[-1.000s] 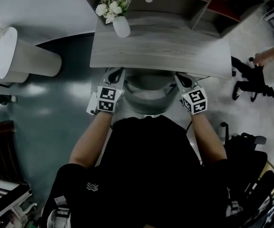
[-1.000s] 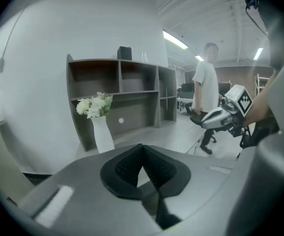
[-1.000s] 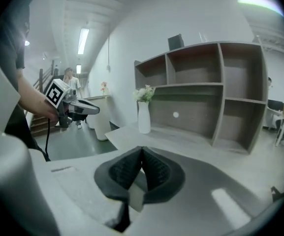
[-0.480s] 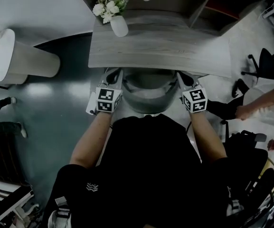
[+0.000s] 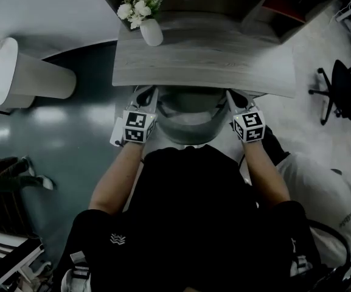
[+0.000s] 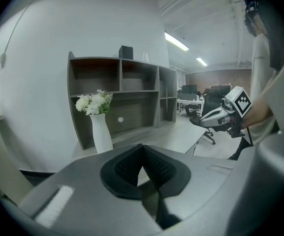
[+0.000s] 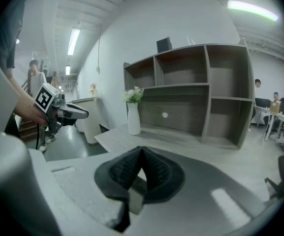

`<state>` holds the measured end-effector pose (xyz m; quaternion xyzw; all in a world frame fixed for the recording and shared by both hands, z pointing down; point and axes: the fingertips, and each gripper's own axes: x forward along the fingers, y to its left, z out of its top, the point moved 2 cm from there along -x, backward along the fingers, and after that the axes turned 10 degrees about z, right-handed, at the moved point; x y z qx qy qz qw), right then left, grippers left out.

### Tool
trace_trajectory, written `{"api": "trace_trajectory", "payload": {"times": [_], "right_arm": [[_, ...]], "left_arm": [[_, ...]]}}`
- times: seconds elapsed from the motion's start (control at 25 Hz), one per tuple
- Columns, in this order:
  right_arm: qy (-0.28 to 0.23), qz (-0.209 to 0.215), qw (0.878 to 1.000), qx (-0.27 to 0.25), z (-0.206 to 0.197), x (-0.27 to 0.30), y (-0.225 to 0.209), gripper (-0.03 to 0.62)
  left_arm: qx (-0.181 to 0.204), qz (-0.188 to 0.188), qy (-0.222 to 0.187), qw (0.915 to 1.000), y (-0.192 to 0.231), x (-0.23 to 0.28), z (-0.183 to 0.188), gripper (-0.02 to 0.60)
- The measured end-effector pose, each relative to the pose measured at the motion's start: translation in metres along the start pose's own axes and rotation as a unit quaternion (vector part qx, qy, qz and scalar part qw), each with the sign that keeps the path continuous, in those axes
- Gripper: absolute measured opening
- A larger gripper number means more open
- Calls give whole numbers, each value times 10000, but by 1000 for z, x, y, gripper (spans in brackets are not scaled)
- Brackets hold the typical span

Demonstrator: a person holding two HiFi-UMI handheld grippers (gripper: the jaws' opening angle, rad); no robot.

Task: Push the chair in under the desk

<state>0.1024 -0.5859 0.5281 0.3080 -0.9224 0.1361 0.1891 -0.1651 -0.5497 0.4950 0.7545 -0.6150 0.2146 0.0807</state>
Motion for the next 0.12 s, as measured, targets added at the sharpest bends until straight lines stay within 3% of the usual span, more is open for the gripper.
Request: {"api": "trace_trajectory", "payload": {"times": [0.12], "right_arm": [[-8, -6, 10000, -3, 2, 0, -1, 2]], "left_arm": [[16, -42, -21, 10000, -1, 1, 2, 6]]}}
